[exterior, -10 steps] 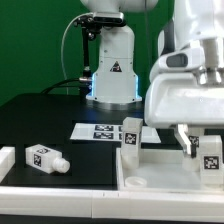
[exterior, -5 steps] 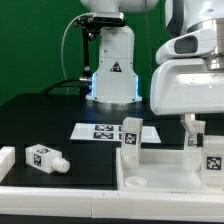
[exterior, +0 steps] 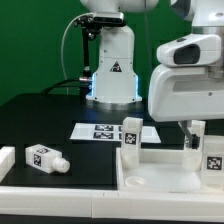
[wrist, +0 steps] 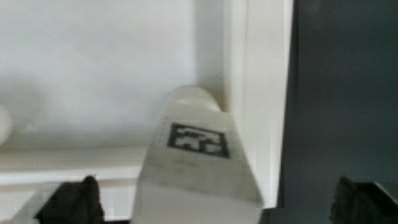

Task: Assemble square table

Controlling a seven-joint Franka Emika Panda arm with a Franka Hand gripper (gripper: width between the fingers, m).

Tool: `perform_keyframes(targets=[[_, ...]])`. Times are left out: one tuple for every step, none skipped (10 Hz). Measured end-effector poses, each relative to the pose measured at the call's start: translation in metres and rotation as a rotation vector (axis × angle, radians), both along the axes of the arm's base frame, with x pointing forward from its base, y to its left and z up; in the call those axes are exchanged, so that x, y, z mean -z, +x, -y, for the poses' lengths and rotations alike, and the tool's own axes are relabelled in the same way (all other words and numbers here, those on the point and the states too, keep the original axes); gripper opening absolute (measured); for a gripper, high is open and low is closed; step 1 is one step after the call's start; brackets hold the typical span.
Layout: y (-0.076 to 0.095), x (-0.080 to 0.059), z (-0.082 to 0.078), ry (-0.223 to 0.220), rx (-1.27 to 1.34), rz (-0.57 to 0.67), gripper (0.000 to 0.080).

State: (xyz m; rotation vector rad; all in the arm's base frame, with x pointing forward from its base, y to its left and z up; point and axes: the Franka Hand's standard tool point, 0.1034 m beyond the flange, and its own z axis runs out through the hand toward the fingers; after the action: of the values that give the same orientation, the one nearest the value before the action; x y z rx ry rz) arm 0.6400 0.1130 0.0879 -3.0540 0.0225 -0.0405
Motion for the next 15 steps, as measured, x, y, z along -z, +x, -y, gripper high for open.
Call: perform_keyframes(targets=[[0.006,0.000,0.000,-0.002,0.003,0.041,0.0649],[0.010,0.002,-0.001,-0.005,0.002,0.075,0.0649],[0.011,0.004,-0.001,-0.005,0.012,0.091,0.0649],[0.010,0.004,0.000,-0.005,0.027,0.086,0.0620],[0.010,0.004,0.000,-0.005,0.028,0.086,0.0620],[0.010,0.004,0.000,-0.001,0.054,0.084,0.0441],[0.011,0.004,0.000,0.004,0.128,0.078,0.0290],[0.011,0.004,0.003,0.003,0.172,0.075,0.0290],[0.010,0.005,0.004,0.007,0.254,0.067,0.0291],[0.010,0.006,0.008,0.011,0.444,0.062,0.0291],[0.010,0.007,0.012,0.026,0.585,0.054,0.0291],[0.010,0.007,0.015,0.041,0.753,0.038,0.0290],[0.009,0.007,0.015,0.049,0.893,0.026,0.0290],[0.008,0.008,0.017,0.067,1.019,0.013,0.0290],[0.006,0.008,0.017,0.079,1.117,-0.001,0.0291]])
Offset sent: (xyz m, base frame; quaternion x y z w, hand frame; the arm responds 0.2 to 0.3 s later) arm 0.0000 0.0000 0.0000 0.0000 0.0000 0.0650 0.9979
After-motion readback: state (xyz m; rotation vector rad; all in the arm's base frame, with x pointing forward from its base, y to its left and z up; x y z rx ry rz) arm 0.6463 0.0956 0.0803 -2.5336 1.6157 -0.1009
